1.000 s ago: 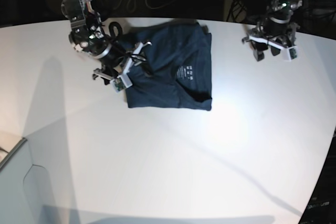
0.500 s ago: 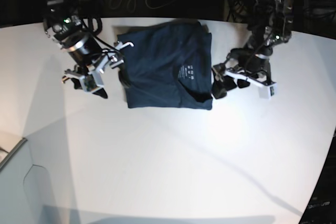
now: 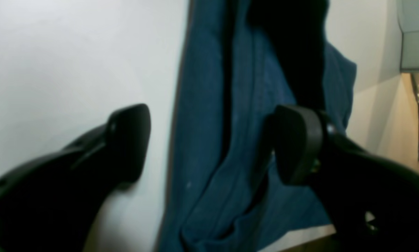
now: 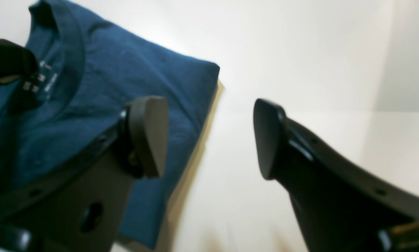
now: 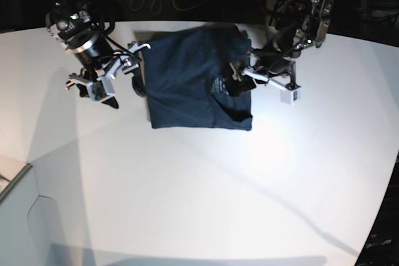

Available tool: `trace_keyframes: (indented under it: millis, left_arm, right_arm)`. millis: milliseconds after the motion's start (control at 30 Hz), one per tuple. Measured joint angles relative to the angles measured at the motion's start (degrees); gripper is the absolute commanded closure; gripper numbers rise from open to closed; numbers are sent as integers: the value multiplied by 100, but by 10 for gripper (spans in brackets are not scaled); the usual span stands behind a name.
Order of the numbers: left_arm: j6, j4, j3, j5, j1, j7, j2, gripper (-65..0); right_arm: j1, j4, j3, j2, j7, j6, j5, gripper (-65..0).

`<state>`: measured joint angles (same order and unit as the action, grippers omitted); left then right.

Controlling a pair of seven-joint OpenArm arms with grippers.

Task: Layout the t-shirt on the table in an organized manner, then fold the t-shirt properly
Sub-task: 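Grasp the folded shirt's sides with both grippers and square it, then push the folded shirt across the table with the left gripper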

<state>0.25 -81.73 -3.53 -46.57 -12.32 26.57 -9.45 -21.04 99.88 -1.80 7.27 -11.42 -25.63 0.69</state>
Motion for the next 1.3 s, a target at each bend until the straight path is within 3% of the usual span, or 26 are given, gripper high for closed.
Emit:
trace_keyframes:
  millis: [167,400,633,800,867,900,1000,1100,1200,1300]
  left_arm:
    - [-9,358,-2,-2,136,-2,13,-208]
    - [-33,1021,-973,4,957,-83,-317,0]
    - [-72,1847,-2343,-37,2177,-118,-466,-3]
    - [-63,2564,-4360,-22,3617,-87,-527,-3]
    - [-278,2889,-5263,-2,4223,-61,-433,-3]
    - [-542,3064,-5648,11,4489,-76,-374,-3]
    - [-1333,3748,-6430,48,5095,-46,66,-4]
    - [-2133,4660,-7031,57,5536,-101,756,-4]
    - [-2557,5436,-7353,697,5794,-260,1434,-4]
    - [-2686,5794,-7399,1620,5790,-634,1862,-5]
  right_arm:
    - [-74,0,0,2,-15,-2,-2,-387]
    - [-219,4,-256,-17,-9,0,-2,-386]
    - [-271,4,-1067,-39,4,0,0,-385]
    - [-356,4,-1626,-76,-39,0,-2,-385]
    - [-402,7,-1878,-179,35,0,2,-385]
    - [-422,7,-2000,-240,33,2,7,-385]
    - [-498,7,-2330,-382,4,0,-4,-385]
    - [-501,7,-2640,-546,7,-2,4,-385]
    - [-461,11,-3025,-743,35,-2,4,-385]
    - [-503,9,-3331,-933,4,-2,0,-385]
